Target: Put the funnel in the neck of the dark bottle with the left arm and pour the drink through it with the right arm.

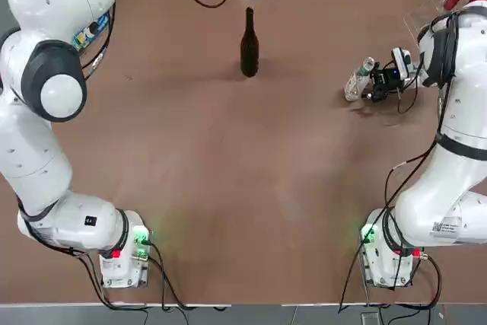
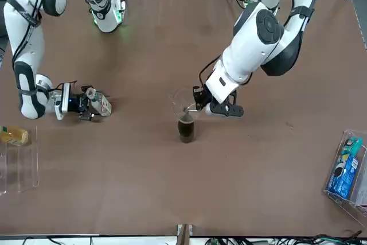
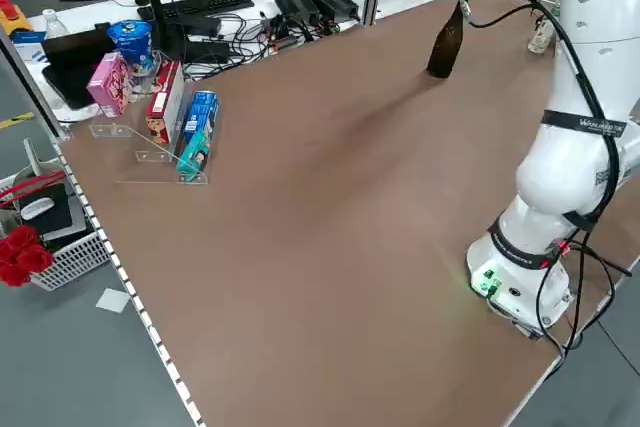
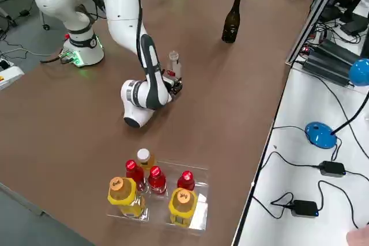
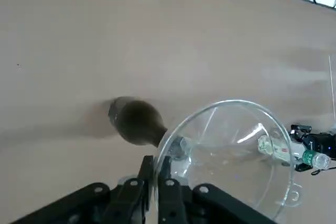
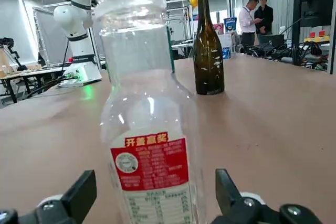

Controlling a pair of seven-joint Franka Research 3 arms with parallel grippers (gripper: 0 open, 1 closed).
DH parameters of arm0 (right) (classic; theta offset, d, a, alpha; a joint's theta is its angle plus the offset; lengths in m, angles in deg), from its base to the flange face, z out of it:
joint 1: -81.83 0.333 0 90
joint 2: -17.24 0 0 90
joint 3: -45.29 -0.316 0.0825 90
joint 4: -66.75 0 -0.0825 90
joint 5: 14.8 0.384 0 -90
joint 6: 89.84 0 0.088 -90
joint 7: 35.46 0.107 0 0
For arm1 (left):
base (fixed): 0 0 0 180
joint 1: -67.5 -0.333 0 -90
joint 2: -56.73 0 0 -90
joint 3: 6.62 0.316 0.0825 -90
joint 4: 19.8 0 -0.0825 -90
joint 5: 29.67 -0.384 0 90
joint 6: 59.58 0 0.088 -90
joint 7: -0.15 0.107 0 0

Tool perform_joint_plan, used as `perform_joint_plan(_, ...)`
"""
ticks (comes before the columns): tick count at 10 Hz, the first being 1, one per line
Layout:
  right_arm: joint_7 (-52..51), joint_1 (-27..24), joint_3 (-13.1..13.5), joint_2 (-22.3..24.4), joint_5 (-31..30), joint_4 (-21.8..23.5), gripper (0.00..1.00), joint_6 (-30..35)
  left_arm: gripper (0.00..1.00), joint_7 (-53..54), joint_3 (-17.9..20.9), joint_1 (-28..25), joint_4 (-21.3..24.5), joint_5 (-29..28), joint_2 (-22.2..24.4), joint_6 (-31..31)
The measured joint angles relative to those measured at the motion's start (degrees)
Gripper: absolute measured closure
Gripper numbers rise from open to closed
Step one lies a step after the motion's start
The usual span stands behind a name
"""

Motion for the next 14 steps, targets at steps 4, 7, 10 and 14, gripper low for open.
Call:
perform_joint_plan(4, 0.0, 0.38, -0.58, -0.01, 0.54, 0.0, 0.0, 0.0, 0.92, 0.25, -0.06, -0.03, -0.06, -0.03, 0.11, 1.06)
perform_joint_plan(7, -0.01, 0.42, -0.82, -0.03, 0.63, 0.0, 0.03, 0.04, 0.92, 0.31, 0.04, -0.13, -0.04, -0.94, -0.02, 1.43)
perform_joint_plan(10, -0.02, 0.74, -1.43, -0.05, 1.04, -0.01, 0.19, 0.04, 0.92, 0.31, 0.01, 0.05, 0.03, -1.54, -0.2, 1.43)
perform_joint_plan(14, -0.03, 0.81, -1.42, -0.05, 1.22, -0.21, 0.22, 0.04, 0.92, 0.31, -0.19, 0.21, -0.1, -2.26, -1.4, 1.08)
